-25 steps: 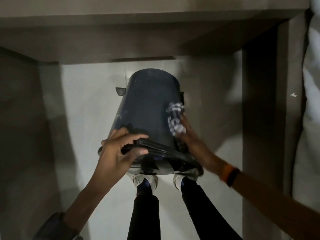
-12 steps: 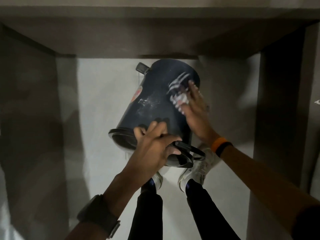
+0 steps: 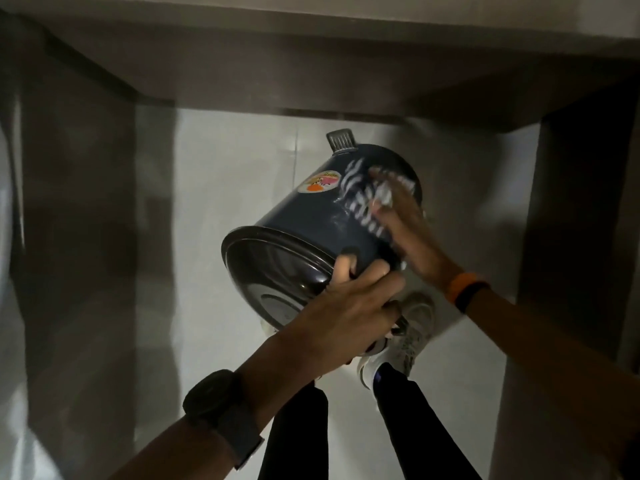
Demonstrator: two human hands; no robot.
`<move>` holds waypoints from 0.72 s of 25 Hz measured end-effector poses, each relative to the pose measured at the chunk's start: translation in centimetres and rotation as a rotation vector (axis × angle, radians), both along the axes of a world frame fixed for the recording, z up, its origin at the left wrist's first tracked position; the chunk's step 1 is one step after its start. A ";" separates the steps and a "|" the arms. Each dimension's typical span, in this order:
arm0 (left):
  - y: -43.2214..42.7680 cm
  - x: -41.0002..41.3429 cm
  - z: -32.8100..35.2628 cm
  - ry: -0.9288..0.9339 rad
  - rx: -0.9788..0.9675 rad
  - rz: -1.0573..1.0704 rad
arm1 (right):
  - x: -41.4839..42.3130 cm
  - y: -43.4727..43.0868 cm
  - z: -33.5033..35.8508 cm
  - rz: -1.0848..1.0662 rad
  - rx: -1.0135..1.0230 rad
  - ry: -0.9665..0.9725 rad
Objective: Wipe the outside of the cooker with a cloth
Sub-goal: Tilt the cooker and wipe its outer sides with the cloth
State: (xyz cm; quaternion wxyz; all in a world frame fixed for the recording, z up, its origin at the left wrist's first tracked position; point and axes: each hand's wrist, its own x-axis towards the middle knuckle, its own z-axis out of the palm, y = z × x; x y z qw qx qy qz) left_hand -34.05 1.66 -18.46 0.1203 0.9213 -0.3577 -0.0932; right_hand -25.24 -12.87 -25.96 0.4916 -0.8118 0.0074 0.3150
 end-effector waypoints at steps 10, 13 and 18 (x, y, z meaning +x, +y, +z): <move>3.8 5.4 -2.3 -0.028 -0.190 1.000 | 3.2 -3.0 -1.0 -0.371 0.164 0.224; 2.2 5.8 -2.4 -0.015 -0.206 0.874 | -0.1 -1.5 2.9 -0.277 0.218 0.191; 3.1 4.6 -3.2 -0.048 -0.288 0.606 | 1.7 -2.5 -0.6 -0.300 0.037 -0.028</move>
